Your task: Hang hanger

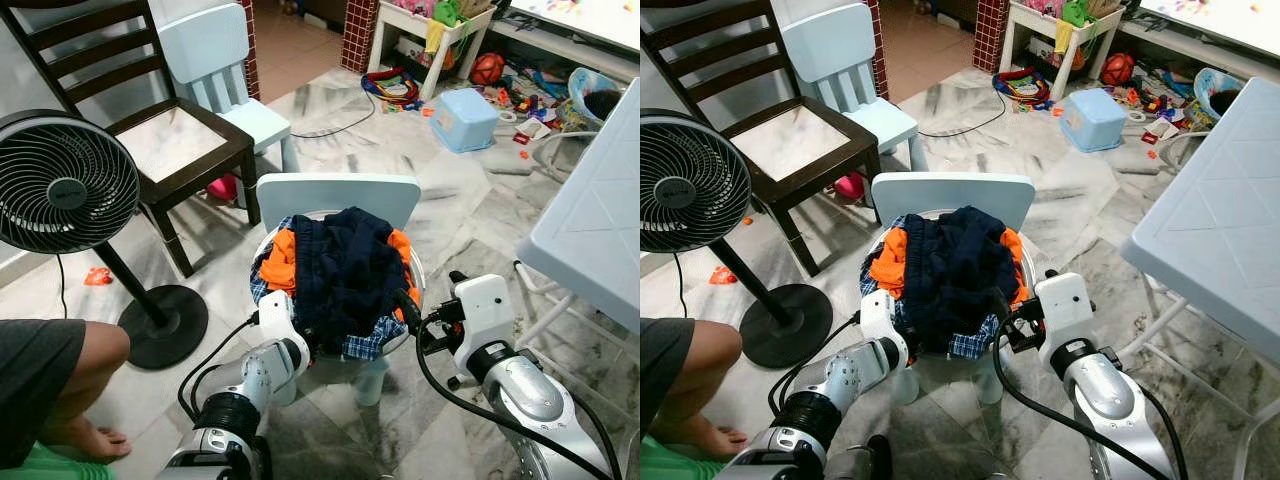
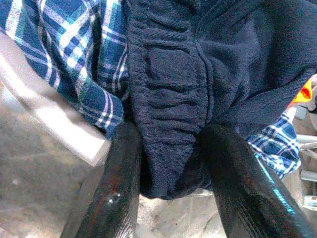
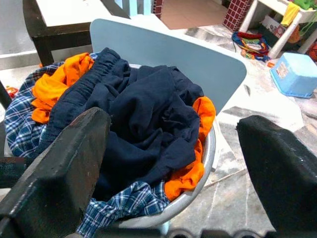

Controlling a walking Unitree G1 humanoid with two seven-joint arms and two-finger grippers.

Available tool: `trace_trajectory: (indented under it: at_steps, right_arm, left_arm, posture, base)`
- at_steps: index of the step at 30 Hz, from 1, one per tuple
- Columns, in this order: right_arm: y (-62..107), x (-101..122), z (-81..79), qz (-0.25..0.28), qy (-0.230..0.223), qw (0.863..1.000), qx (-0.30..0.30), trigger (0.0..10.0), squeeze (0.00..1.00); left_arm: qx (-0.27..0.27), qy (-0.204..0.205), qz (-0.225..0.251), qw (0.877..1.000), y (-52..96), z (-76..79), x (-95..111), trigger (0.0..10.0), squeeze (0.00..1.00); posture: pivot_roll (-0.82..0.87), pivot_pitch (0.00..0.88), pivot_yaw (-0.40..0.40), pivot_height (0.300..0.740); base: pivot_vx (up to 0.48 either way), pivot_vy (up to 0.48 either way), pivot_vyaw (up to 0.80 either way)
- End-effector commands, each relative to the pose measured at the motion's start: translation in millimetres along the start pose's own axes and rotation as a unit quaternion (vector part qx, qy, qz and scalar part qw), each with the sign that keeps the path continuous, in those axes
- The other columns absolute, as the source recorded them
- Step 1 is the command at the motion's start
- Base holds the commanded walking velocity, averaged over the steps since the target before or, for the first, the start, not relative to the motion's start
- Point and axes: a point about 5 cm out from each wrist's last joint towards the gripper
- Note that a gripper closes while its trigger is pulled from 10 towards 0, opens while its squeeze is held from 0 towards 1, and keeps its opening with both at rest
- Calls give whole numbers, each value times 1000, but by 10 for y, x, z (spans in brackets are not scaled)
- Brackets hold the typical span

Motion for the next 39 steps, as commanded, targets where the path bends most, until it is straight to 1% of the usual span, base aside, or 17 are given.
trace_trajectory:
  at_steps: [1,7,13,23,27,30,32,36,39]
  right_arm:
    - [22,18,8,4,5,1000,-6,10000,0]
    - [8,21,22,5,5,1000,-5,10000,0]
    - [8,22,2,5,5,1000,-2,10000,0]
    - [2,18,-1,5,4,1000,-4,10000,0]
    - [-5,16,-2,5,3,1000,-4,10000,0]
    - [-8,13,-6,6,4,1000,-2,10000,0]
    - [-16,4,0,5,4,1000,-2,10000,0]
    - [-24,2,4,5,4,1000,-2,10000,0]
    - [-42,4,-8,7,4,1000,0,10000,0]
  left_arm:
    - [11,-3,-9,1000,-11,-35,-40,0,0]
    - [10,-3,-6,1000,-19,-39,-41,0,0]
    - [9,-3,-2,1000,-25,-46,-30,0,0]
    - [7,-13,4,1000,-31,-45,-7,0,0]
    - [8,-44,18,999,-25,-30,38,0,0]
    - [9,-141,37,989,19,-47,135,0,0]
    - [14,-173,53,983,63,-105,217,0,0]
    - [19,-170,64,983,90,-142,267,0,0]
    - [26,-207,97,973,176,-179,409,0,0]
  posture:
    - [-109,157,-6,740]
    - [-106,158,-10,740]
    - [-108,158,-11,740]
    - [-104,155,-7,740]
    - [-99,150,-6,740]
    - [-96,147,-5,740]
    - [-90,144,-6,740]
    - [-85,142,-6,740]
    - [-77,137,-10,740]
  base:
    - [0,0,0]
    - [0,0,0]
    - [0,0,0]
    - [0,0,0]
    - [0,0,0]
    - [0,0,0]
    - [0,0,0]
    - [0,0,0]
    - [0,0,0]
Point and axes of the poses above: a point about 5 cm out from each wrist's last joint towards the gripper, its own y axis pointing back from the gripper into the wrist, its own x axis along the axis of the wrist's last joint, z = x × y, and after that the axes turned 14 degrees about y, right-handed
